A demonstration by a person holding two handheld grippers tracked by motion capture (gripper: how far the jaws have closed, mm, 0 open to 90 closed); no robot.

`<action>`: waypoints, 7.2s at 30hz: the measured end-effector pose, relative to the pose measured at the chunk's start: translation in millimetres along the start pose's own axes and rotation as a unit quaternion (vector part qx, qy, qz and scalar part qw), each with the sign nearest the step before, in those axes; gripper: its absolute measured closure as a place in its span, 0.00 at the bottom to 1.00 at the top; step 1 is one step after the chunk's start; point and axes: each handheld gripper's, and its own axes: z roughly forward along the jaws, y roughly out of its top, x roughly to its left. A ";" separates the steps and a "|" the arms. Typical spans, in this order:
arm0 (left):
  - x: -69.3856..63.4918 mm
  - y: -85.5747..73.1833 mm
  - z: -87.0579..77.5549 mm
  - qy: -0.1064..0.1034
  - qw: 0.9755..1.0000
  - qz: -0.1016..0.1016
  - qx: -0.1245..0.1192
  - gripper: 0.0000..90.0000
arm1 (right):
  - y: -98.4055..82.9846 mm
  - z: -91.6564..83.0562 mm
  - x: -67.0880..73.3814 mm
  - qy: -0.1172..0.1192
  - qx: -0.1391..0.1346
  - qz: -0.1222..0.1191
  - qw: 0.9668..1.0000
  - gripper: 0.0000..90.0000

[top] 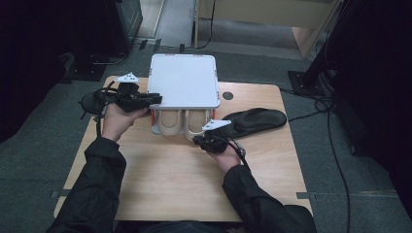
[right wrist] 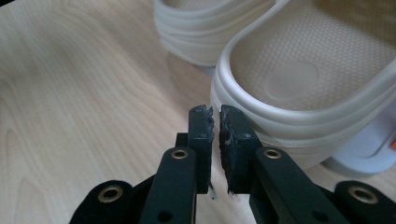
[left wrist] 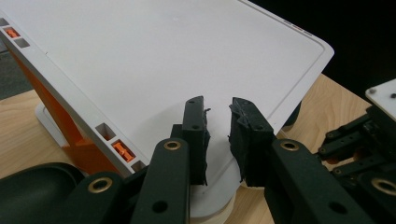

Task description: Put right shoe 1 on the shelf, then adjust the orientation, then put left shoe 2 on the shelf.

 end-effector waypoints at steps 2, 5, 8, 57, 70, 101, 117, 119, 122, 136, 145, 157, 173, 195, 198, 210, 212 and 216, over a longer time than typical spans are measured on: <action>0.1 0.0 -0.1 0.000 1.000 0.000 0.000 0.85 | 2.0 3.0 -2.9 -0.003 -0.004 -0.003 1.000 0.92; -0.2 0.0 0.0 0.001 1.000 0.000 0.000 0.85 | 4.5 5.9 -6.5 -0.008 -0.007 -0.010 1.000 0.91; -0.2 -0.1 -0.2 0.001 1.000 -0.001 0.000 0.85 | 5.9 7.5 -10.7 -0.005 -0.007 -0.003 1.000 0.90; 84.5 -57.1 -12.0 0.110 0.989 -0.098 0.016 0.84 | -25.4 -31.4 -4.4 0.013 -0.038 -0.016 0.999 0.69; 111.5 -79.1 32.0 0.128 0.984 -0.116 0.047 0.84 | -25.7 -35.6 -3.7 0.011 -0.036 -0.014 0.999 0.69; 97.7 -110.5 10.0 0.099 0.982 -0.129 0.093 0.88 | -21.8 -40.9 -11.8 0.004 -0.038 -0.010 0.999 0.69; 64.8 -136.8 -29.2 0.068 0.983 -0.105 0.131 0.87 | -13.4 -32.6 -9.3 0.023 -0.040 -0.016 0.999 0.69; 64.6 -137.8 -31.6 0.066 0.984 -0.108 0.129 0.85 | -12.5 -31.8 -9.4 0.024 -0.040 -0.016 0.999 0.69; 66.3 -135.8 -35.8 0.071 0.984 -0.115 0.119 0.81 | -11.9 -30.3 -10.1 0.028 -0.040 -0.012 0.999 0.69; 104.7 -115.9 -44.3 0.122 0.980 -0.137 0.072 0.66 | -12.8 -27.9 -9.3 0.028 -0.034 -0.009 0.999 0.69; 125.7 -117.8 -28.4 0.131 0.977 -0.150 0.080 0.64 | -16.5 -32.3 -11.3 0.022 -0.035 -0.006 0.999 0.69; 131.4 -115.9 -11.8 0.134 0.975 -0.160 0.078 0.64 | -18.9 -32.7 -11.1 0.019 -0.026 0.003 0.999 0.68; 130.0 -110.2 -20.1 0.136 0.966 -0.208 0.069 0.76 | -18.4 -33.3 -13.3 0.016 -0.033 0.003 0.999 0.68; 110.5 -79.5 -59.2 0.119 0.968 -0.217 0.042 0.76 | -18.3 -34.2 -15.8 0.012 -0.033 0.003 0.999 0.68; 108.9 -72.6 -61.7 0.119 0.968 -0.220 0.035 0.76 | -18.0 -35.0 -16.2 0.011 -0.033 0.005 0.999 0.68; 104.3 -32.9 -78.9 0.115 0.969 -0.218 0.015 0.76 | -18.3 -35.7 -17.6 0.010 -0.035 0.003 0.999 0.68; 104.0 -28.6 -79.5 0.114 0.969 -0.219 0.017 0.76 | -18.2 -35.5 -17.2 0.010 -0.033 0.003 0.999 0.68; 101.7 -18.6 -81.3 0.118 0.970 -0.214 0.016 0.76 | -18.2 -35.2 -16.8 0.011 -0.033 0.003 0.999 0.68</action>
